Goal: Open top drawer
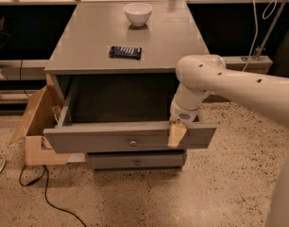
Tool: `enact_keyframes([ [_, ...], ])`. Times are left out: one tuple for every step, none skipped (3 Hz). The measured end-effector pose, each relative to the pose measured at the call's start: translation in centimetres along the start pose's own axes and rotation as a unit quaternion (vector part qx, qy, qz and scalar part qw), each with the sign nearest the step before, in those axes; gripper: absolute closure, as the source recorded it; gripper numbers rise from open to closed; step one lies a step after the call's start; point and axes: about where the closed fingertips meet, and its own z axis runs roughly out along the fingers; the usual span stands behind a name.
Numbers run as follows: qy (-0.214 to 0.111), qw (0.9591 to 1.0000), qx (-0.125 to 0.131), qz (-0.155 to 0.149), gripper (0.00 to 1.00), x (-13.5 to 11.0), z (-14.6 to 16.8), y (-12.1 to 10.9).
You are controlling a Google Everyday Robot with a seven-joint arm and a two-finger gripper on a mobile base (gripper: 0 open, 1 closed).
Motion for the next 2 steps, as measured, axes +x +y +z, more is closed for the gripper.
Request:
enact_keyframes([
  [-0.003, 0.9999, -0.005, 0.016, 0.0, 0.91, 0.1, 1.35],
  [-0.004, 0.9991, -0.02, 0.037, 0.0, 1.89, 0.79, 2.17],
])
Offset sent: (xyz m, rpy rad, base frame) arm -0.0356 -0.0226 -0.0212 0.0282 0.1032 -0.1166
